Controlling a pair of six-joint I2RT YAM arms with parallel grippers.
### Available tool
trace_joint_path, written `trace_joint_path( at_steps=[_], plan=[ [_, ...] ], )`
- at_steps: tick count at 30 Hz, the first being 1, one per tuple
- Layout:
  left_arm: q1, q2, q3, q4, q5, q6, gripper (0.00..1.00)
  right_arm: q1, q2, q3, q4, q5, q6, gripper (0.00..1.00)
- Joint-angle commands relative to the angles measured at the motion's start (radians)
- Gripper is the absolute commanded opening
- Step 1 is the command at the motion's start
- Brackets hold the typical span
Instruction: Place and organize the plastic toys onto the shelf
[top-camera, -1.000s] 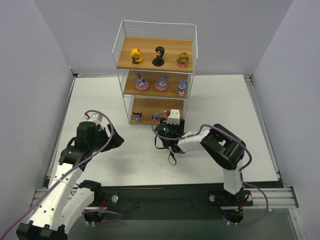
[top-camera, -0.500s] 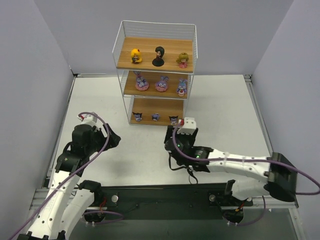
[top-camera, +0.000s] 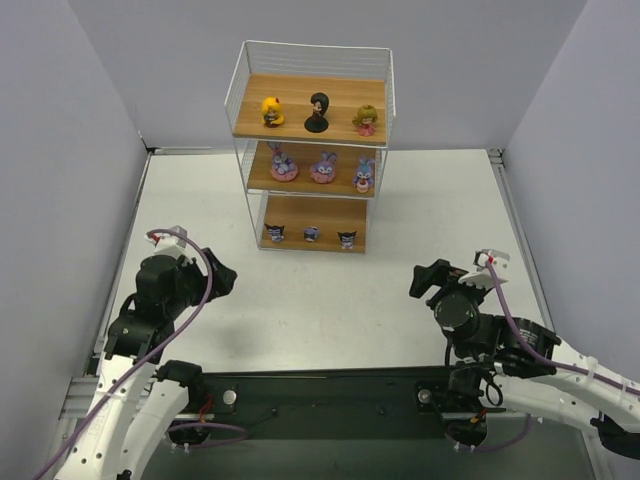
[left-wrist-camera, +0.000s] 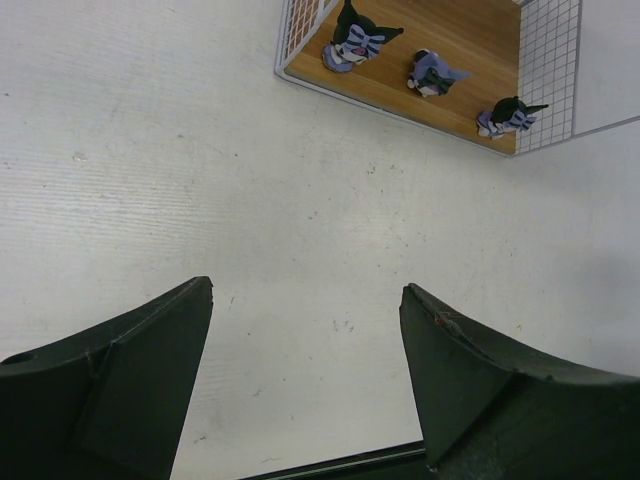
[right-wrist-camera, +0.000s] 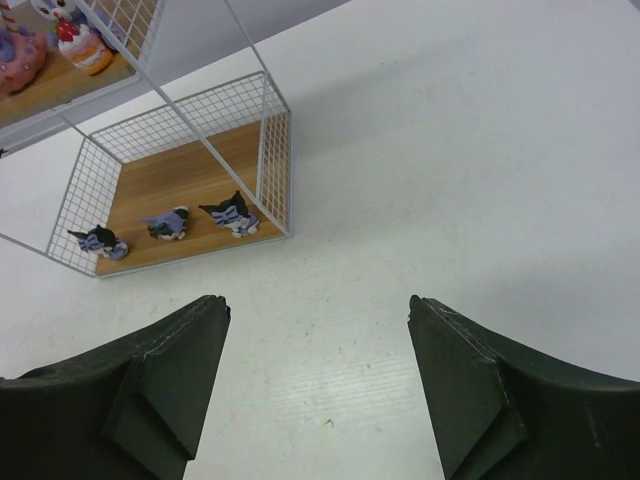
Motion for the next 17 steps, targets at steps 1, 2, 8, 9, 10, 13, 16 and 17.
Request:
trace_joint_path(
  at_steps=[1, 2, 8, 9, 10, 13, 16, 17],
  plan=[
    [0.006, -0.037, 0.001, 0.05, -0.002, 0.0, 0.86, -0.003, -0.045, 0.006, -0.136, -0.001, -0.007, 0.75],
    [0.006, -0.043, 0.001, 0.052, 0.001, 0.0, 0.86, -0.003, -0.051, 0.011, -0.143, -0.005, -0.008, 0.75],
    [0.006, -0.045, 0.001, 0.05, -0.003, -0.007, 0.86, -0.003, -0.086, 0.013, -0.164, -0.017, -0.02, 0.75],
    [0.006, -0.046, 0.001, 0.049, -0.005, -0.007, 0.86, -0.003, -0.088, 0.011, -0.166, -0.018, -0.02, 0.75],
    [0.006, -0.046, 0.001, 0.049, -0.01, -0.007, 0.86, -0.003, -0.088, 0.008, -0.167, -0.02, -0.019, 0.76],
    [0.006, -0.055, 0.001, 0.046, -0.014, -0.003, 0.86, -0.003, -0.09, 0.002, -0.169, -0.023, -0.014, 0.76],
    [0.006, -0.055, 0.001, 0.043, -0.02, -0.007, 0.86, -0.001, -0.09, 0.003, -0.17, -0.026, -0.011, 0.76],
    [0.006, -0.052, 0.003, 0.043, -0.022, -0.008, 0.86, -0.003, -0.09, 0.005, -0.173, -0.029, -0.014, 0.76]
  ],
)
